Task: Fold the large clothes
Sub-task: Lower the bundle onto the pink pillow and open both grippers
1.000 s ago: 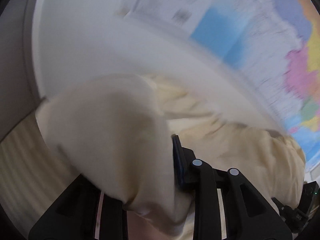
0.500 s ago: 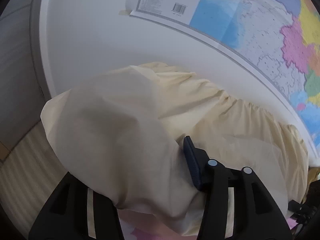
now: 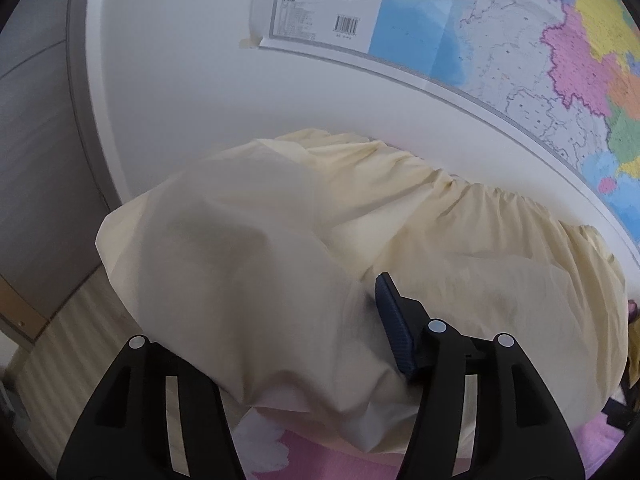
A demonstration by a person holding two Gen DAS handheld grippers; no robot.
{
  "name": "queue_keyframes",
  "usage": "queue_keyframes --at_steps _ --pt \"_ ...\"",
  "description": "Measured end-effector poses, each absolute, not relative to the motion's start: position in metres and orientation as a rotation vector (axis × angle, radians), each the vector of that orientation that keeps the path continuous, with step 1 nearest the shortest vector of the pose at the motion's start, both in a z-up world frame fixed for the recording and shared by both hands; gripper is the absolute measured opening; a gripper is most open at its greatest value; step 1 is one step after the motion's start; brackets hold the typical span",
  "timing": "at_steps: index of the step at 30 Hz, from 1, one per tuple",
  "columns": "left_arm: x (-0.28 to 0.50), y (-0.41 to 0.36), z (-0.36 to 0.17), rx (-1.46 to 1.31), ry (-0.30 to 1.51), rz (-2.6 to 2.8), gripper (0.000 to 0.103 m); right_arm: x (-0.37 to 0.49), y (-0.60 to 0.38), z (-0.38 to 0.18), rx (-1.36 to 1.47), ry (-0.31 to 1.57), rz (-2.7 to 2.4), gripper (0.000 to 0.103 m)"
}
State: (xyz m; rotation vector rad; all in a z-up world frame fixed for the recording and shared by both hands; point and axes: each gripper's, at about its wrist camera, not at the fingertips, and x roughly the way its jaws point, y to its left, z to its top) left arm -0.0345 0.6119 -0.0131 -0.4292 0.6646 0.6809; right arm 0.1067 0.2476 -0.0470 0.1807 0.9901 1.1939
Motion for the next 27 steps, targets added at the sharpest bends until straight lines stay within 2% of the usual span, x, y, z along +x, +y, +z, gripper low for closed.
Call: queue_keyframes --at_steps 4,6,7,8,12,16,21,24,27 --pt "-0.050 0.614 -0.013 -0.417 0.669 0.676 0.061 0.101 0.252 -0.034 0.120 0.957 1.189 0.052" --pt "-0.054 0.617 -0.014 -0.438 0.664 0.659 0.072 0.095 0.250 -0.025 0.077 0.906 1.185 0.052" --pt "-0.057 0.621 -0.015 -0.485 0.651 0.629 0.091 0.093 0.247 -0.023 0.055 0.872 1.183 0.052" --pt "-0.060 0.626 -0.016 -0.523 0.633 0.615 0.098 0.091 0.245 -0.019 0.037 0.842 1.181 0.052" --pt "-0.065 0.653 -0.022 -0.703 0.638 0.627 0.097 0.088 0.248 -0.005 -0.031 0.743 1.143 0.052" --pt "-0.082 0.676 -0.040 -0.895 0.706 0.734 0.097 0.092 0.263 -0.008 -0.087 0.723 1.136 0.052" --pt "-0.101 0.636 -0.017 -0.607 0.693 0.916 0.097 0.101 0.288 -0.030 -0.147 0.783 1.109 0.054" --pt "-0.126 0.597 0.007 -0.480 0.569 1.000 0.097 0.100 0.297 -0.036 -0.174 0.786 1.102 0.052" --pt "-0.130 0.553 0.017 -0.426 0.515 0.849 0.098 0.100 0.308 -0.044 -0.187 0.834 1.113 0.050"
